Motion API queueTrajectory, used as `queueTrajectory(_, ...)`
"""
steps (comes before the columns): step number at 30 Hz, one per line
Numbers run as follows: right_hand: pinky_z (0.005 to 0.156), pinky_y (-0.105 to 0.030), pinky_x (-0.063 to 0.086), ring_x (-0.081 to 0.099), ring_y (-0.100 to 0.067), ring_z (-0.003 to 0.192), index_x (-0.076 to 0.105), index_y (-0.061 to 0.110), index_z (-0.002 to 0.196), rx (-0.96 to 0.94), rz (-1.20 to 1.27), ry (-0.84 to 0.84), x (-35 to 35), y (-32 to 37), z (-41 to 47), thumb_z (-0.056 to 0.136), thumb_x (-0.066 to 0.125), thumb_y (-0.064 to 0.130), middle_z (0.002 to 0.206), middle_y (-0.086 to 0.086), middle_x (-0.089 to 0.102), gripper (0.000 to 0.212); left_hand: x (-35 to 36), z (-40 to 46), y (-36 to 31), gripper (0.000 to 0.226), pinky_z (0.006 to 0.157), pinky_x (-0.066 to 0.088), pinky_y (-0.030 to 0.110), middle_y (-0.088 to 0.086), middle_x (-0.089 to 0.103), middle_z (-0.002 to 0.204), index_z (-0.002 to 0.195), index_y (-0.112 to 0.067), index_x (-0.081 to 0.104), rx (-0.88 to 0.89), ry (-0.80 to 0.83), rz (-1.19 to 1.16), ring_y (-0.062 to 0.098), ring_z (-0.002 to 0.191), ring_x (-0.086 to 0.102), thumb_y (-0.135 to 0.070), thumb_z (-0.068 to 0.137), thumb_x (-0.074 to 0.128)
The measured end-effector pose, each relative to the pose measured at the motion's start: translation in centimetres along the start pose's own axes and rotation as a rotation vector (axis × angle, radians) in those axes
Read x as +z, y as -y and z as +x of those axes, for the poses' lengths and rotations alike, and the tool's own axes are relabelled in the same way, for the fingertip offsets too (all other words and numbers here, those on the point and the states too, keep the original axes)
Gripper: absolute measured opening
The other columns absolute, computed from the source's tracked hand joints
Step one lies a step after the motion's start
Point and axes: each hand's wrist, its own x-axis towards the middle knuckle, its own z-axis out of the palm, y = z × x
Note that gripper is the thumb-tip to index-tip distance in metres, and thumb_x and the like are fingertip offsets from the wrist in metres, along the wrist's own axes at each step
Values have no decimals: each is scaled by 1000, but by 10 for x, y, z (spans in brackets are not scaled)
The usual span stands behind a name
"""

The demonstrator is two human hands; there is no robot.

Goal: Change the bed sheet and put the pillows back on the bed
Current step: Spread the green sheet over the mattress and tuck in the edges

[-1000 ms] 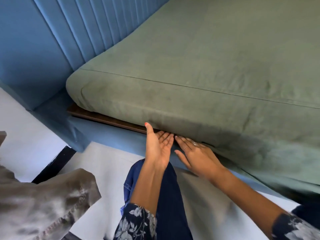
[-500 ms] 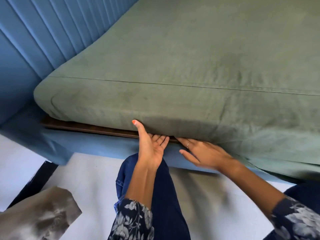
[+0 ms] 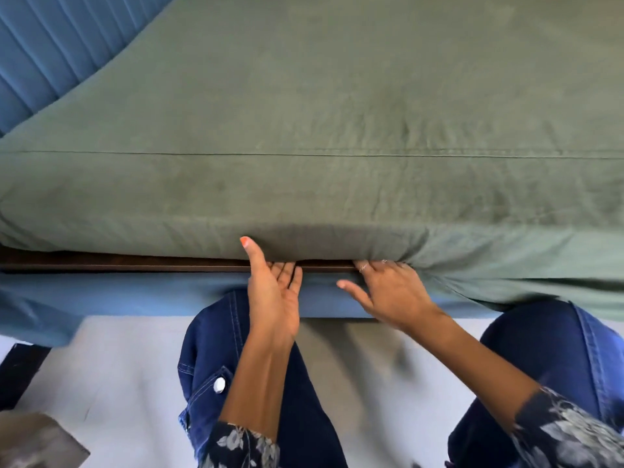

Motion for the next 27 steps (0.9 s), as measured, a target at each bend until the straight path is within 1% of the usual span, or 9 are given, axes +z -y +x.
queueTrajectory(2, 81, -30, 53, 68, -21, 95, 58, 15, 127, -199, 141, 109, -6, -23, -9, 94, 0, 63, 109, -3, 70, 82, 4, -5, 4, 87, 111, 35, 35, 18, 31, 152, 151, -3, 16, 18, -15, -24, 26, 137, 39, -61, 92, 41)
queueTrajectory(4, 91, -28, 50, 63, -17, 110, 48, 15, 139, -313, 158, 91, -11, -41, -14, 99, 5, 51, 126, -1, 63, 68, 7, -7, 10, 86, 114, 32, 36, 17, 30, 152, 151, -2, 16, 16, -35, -137, 26, 138, 36, -59, 92, 43)
queueTrajectory(7, 89, -28, 50, 66, -18, 105, 58, 10, 130, -242, 85, -70, -6, -46, -35, 103, 16, 38, 120, -3, 67, 57, 4, -7, 16, 84, 115, 29, 36, 13, 36, 148, 150, -1, 20, 15, -21, -277, 25, 136, 38, -59, 93, 43)
queueTrajectory(11, 89, -32, 51, 65, -21, 106, 62, 9, 125, 38, 30, -146, 6, -37, -61, 101, 18, 51, 117, -5, 67, 66, 2, 3, 11, 91, 117, 25, 40, 14, 36, 148, 148, 1, 21, 12, 38, -291, 25, 140, 34, -65, 89, 42)
queueTrajectory(14, 73, -31, 53, 69, -24, 83, 71, 9, 102, 142, -21, -140, 5, -33, -42, 98, 17, 61, 89, -6, 71, 75, 4, 7, 7, 75, 113, 34, 39, 8, 51, 134, 132, -7, 42, 18, 89, -78, 21, 124, 51, -68, 89, 39)
queueTrajectory(19, 52, -25, 47, 63, -25, 55, 64, 13, 61, 226, -65, -195, 5, -34, -24, 90, 24, 67, 56, -4, 62, 73, 3, -9, 2, 89, 102, 45, 36, 15, 50, 134, 147, -1, 27, 10, -7, 226, 25, 119, 57, -67, 89, 40)
queueTrajectory(22, 76, -28, 51, 67, -23, 87, 69, 14, 104, 86, 45, -66, -1, -52, -29, 87, 16, 71, 91, -3, 71, 80, 11, -27, 16, 75, 89, 50, 30, 16, 55, 131, 136, 3, 40, 13, -56, 140, 23, 110, 61, -57, 93, 45)
queueTrajectory(24, 98, -29, 41, 54, -17, 118, 51, 20, 134, -4, 231, 152, -11, -72, -36, 86, 7, 73, 127, 1, 60, 84, 21, -40, 36, 65, 92, 49, 31, 21, 56, 129, 133, 3, 44, -37, -12, 76, 24, 113, 60, -50, 96, 45)
queueTrajectory(27, 105, -29, 39, 45, -9, 129, 42, 27, 143, -75, 473, 173, -16, -89, -43, 97, 23, 50, 140, 6, 51, 54, 43, -52, 65, 65, 100, 46, 32, 19, 57, 129, 135, 1, 42, -149, 129, 34, 24, 116, 59, -49, 95, 46)
